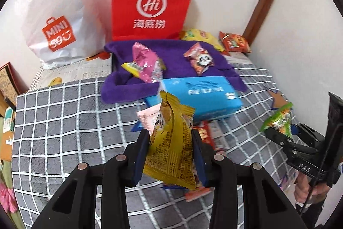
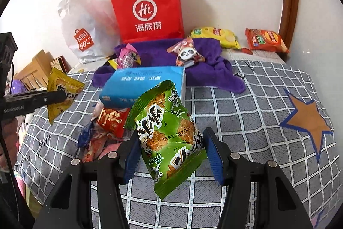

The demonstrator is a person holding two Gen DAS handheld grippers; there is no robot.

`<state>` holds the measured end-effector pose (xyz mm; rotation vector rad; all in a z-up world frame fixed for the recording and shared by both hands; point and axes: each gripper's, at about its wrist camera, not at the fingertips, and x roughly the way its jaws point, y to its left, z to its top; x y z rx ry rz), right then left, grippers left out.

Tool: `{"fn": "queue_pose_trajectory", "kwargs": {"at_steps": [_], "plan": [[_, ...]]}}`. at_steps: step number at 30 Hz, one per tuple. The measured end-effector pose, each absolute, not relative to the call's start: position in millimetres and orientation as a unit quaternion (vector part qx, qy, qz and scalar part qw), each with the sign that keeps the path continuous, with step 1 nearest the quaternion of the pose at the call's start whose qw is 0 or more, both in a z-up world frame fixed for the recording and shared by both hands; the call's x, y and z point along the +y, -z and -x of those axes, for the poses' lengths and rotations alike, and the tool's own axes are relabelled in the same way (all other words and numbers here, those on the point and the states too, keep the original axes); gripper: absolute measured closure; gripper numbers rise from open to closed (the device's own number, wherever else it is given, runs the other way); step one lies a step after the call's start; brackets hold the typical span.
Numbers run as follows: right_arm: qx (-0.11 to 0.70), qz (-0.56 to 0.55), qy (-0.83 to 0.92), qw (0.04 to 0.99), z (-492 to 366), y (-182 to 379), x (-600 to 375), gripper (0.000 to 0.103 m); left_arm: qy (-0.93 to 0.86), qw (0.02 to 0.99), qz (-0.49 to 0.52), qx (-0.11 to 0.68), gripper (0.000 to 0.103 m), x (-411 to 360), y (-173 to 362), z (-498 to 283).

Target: Organize snacks

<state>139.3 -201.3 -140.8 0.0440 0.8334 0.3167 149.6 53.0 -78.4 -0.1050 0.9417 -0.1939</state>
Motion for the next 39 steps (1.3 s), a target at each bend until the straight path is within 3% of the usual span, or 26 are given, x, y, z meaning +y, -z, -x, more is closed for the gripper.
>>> {"fn": "queue_pose_trajectory", "kwargs": {"at_steps": [17, 39], "plan": [[0.376, -0.041, -0.15, 0.913, -170, 90, -204, 0.047, 0.108, 0.897, 0.038, 0.426, 0.066, 30, 40, -165], [0.367, -0.018, -0.172, 0.914, -277, 48, -168, 0.047, 0.082, 0.906, 0.064, 0.411, 0.066, 53, 10, -263]]}}
